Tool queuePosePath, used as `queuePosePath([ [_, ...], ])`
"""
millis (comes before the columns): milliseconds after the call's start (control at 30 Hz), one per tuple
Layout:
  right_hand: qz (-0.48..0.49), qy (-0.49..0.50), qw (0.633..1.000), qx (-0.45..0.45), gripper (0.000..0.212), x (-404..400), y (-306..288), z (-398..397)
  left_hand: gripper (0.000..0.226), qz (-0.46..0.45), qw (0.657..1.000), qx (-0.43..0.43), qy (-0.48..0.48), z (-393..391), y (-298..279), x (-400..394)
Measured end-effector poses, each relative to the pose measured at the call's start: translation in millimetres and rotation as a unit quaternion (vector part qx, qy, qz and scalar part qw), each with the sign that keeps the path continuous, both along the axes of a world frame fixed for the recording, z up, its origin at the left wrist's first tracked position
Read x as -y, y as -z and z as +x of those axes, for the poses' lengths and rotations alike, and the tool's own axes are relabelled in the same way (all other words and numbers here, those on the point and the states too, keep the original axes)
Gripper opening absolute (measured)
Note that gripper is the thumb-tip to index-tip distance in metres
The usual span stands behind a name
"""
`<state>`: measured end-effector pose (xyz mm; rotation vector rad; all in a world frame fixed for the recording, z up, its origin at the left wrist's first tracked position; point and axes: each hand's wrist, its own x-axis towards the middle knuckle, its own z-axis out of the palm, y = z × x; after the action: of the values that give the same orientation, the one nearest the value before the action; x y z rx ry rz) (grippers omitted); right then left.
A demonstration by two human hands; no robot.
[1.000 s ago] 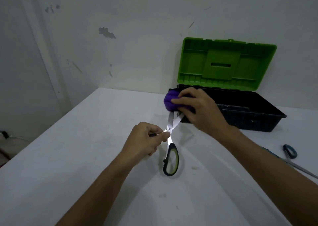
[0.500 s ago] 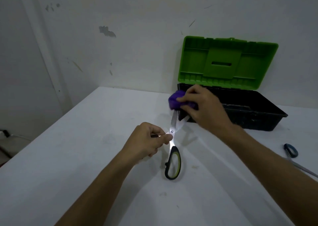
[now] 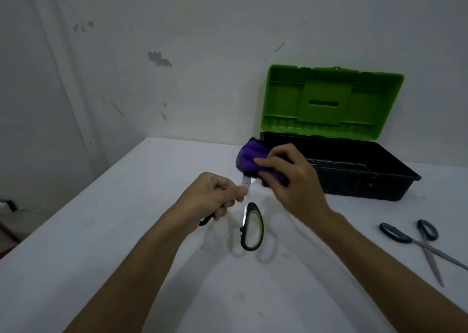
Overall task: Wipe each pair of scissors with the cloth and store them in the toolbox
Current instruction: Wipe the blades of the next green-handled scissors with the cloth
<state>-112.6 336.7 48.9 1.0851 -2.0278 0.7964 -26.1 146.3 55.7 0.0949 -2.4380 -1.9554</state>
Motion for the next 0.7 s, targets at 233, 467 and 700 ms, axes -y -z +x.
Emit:
queuePosePath([
  [233, -0.135, 0.083, 0.985, 0.075, 0.028, -22.4, -40.3, -20.6, 0.039, -0.291, 0.944, -0.054, -0.144, -9.1, -21.4, 10.5],
  [467, -0.189, 0.005, 0.980, 0.065, 0.029, -32.1, -60.6, 15.5, 0.010, -0.276, 0.940, -0.074, -0.188, -24.0, -19.7, 21.9],
  [700, -0.091, 0.017, 0.990, 0.104, 0.033, -19.3, -29.8, 21.0, 0.018, -0.057, 0.982, -0.059, -0.168, -15.3, 6.8, 7.0],
])
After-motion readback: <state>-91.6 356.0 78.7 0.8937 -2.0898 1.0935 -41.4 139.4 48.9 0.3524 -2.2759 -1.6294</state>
